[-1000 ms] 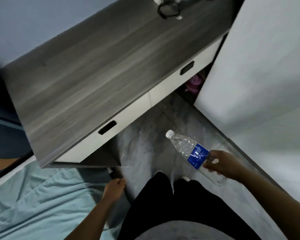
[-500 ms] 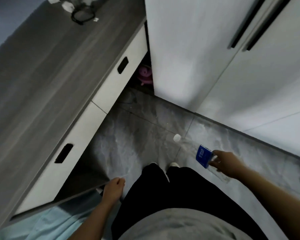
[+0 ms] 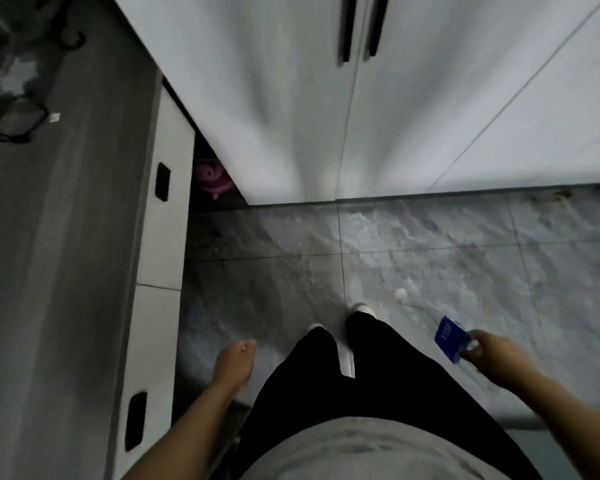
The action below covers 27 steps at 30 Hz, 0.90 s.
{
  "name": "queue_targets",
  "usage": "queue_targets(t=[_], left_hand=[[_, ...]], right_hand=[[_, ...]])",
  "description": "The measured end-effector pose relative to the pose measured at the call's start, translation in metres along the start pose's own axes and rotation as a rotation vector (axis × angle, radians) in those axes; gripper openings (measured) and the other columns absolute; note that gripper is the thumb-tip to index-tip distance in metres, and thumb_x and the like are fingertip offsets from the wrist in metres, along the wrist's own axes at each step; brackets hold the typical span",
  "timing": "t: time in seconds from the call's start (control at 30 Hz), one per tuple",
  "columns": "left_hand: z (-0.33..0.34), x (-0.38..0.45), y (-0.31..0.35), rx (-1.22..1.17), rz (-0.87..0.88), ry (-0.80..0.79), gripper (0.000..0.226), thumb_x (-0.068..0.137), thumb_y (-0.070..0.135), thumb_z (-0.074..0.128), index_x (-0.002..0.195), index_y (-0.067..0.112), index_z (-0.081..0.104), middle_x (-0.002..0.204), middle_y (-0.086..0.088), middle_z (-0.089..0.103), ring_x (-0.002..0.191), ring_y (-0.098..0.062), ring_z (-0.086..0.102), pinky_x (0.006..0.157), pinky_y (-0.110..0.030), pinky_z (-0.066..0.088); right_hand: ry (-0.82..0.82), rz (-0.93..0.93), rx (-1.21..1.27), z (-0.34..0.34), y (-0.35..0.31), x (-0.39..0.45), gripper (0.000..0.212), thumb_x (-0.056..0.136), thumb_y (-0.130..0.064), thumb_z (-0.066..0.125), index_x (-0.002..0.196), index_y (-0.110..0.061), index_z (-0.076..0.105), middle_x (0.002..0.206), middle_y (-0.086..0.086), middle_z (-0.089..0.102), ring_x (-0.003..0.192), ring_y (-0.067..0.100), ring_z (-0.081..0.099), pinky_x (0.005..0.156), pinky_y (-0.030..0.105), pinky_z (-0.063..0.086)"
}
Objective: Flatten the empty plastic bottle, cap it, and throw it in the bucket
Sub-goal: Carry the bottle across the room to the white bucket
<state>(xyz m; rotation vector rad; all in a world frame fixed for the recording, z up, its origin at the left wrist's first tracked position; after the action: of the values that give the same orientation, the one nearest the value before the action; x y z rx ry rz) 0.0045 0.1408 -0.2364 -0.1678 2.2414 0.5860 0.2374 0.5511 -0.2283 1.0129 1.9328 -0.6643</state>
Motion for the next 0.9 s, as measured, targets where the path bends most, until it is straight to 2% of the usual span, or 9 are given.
queue_targets(t=[0.13, 0.27, 0.37, 0.47, 0.63, 0.7, 0.73, 0.8, 0.9], left_hand=[[0.004, 0.012, 0.039, 0.183, 0.161, -0.055, 0.041, 0.097, 0.020, 0.035, 0.081, -0.006, 0.062, 0.098, -0.032, 0.065, 0.093, -0.039, 0.061, 0.082, -0.041, 0.045], [0.020, 0.023, 0.080, 0.296, 0.264, -0.111, 0.041, 0.096, 0.020, 0.039, 0.056, 0.011, 0.045, 0.087, -0.035, 0.063, 0.087, -0.043, 0.060, 0.075, -0.045, 0.047], [0.037, 0.028, 0.114, 0.346, 0.303, -0.172, 0.037, 0.096, 0.018, 0.040, 0.061, 0.010, 0.051, 0.080, -0.025, 0.060, 0.080, -0.033, 0.059, 0.072, -0.042, 0.045], [0.060, 0.029, 0.149, 0.436, 0.369, -0.214, 0.035, 0.096, 0.017, 0.039, 0.071, 0.002, 0.059, 0.082, -0.024, 0.062, 0.078, -0.023, 0.053, 0.072, -0.037, 0.042], [0.098, 0.024, 0.202, 0.581, 0.471, -0.235, 0.039, 0.096, 0.019, 0.039, 0.061, 0.014, 0.053, 0.068, -0.004, 0.058, 0.077, -0.024, 0.053, 0.069, -0.032, 0.037], [0.109, 0.024, 0.217, 0.621, 0.489, -0.234, 0.041, 0.096, 0.019, 0.038, 0.058, 0.013, 0.052, 0.064, -0.002, 0.053, 0.074, -0.021, 0.049, 0.066, -0.029, 0.032], [0.112, 0.024, 0.223, 0.645, 0.495, -0.233, 0.043, 0.096, 0.018, 0.037, 0.055, 0.014, 0.049, 0.062, -0.002, 0.050, 0.072, -0.021, 0.048, 0.065, -0.028, 0.032], [0.118, 0.027, 0.236, 0.705, 0.513, -0.241, 0.048, 0.096, 0.018, 0.037, 0.049, 0.017, 0.039, 0.055, 0.001, 0.043, 0.069, -0.022, 0.048, 0.064, -0.029, 0.031], [0.128, 0.036, 0.259, 0.810, 0.515, -0.262, 0.049, 0.096, 0.021, 0.037, 0.048, 0.018, 0.040, 0.054, 0.002, 0.044, 0.068, -0.023, 0.049, 0.063, -0.029, 0.031]], right_hand=[[0.081, 0.106, 0.119, 0.027, 0.037, -0.028, 0.030, 0.091, -0.027, 0.057, 0.117, -0.011, 0.057, 0.113, 0.016, 0.068, 0.098, 0.029, 0.063, 0.075, 0.030, 0.045], [0.109, 0.205, 0.305, 0.055, 0.069, -0.046, 0.033, 0.089, -0.022, 0.061, 0.117, -0.005, 0.058, 0.116, 0.021, 0.066, 0.103, 0.032, 0.063, 0.080, 0.034, 0.047], [0.136, 0.257, 0.425, 0.069, 0.089, -0.054, 0.029, 0.087, -0.020, 0.064, 0.110, -0.003, 0.060, 0.111, 0.022, 0.068, 0.101, 0.033, 0.064, 0.070, 0.030, 0.041], [0.149, 0.317, 0.528, 0.079, 0.113, -0.054, 0.032, 0.086, -0.021, 0.064, 0.111, -0.002, 0.058, 0.112, 0.024, 0.067, 0.104, 0.036, 0.063, 0.078, 0.034, 0.047], [0.162, 0.358, 0.625, 0.076, 0.143, -0.054, 0.030, 0.086, -0.024, 0.062, 0.109, -0.006, 0.059, 0.113, 0.023, 0.067, 0.105, 0.036, 0.062, 0.082, 0.034, 0.049], [0.181, 0.380, 0.672, 0.070, 0.155, -0.055, 0.019, 0.084, -0.023, 0.063, 0.098, -0.011, 0.063, 0.112, 0.022, 0.068, 0.104, 0.036, 0.062, 0.078, 0.033, 0.047], [0.193, 0.385, 0.696, 0.068, 0.161, -0.056, 0.006, 0.084, -0.023, 0.064, 0.084, -0.018, 0.062, 0.110, 0.022, 0.068, 0.103, 0.036, 0.063, 0.075, 0.033, 0.045], [0.221, 0.412, 0.743, 0.068, 0.171, -0.057, 0.029, 0.083, -0.022, 0.065, 0.061, -0.025, 0.047, 0.105, 0.022, 0.070, 0.101, 0.036, 0.064, 0.070, 0.031, 0.040], [0.208, 0.442, 0.768, 0.070, 0.180, -0.057, 0.026, 0.084, -0.021, 0.063, 0.063, -0.023, 0.047, 0.103, 0.021, 0.071, 0.098, 0.035, 0.066, 0.075, 0.033, 0.047]])
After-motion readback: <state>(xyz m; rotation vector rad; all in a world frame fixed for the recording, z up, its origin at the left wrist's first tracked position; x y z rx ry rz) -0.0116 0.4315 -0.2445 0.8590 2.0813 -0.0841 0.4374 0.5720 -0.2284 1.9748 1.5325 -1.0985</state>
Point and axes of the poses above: each hand's wrist, its own x-axis towards the middle knuckle, its own z-axis out of the palm, y = z × x, the point moved 10 cm from there along x, towards the middle knuckle
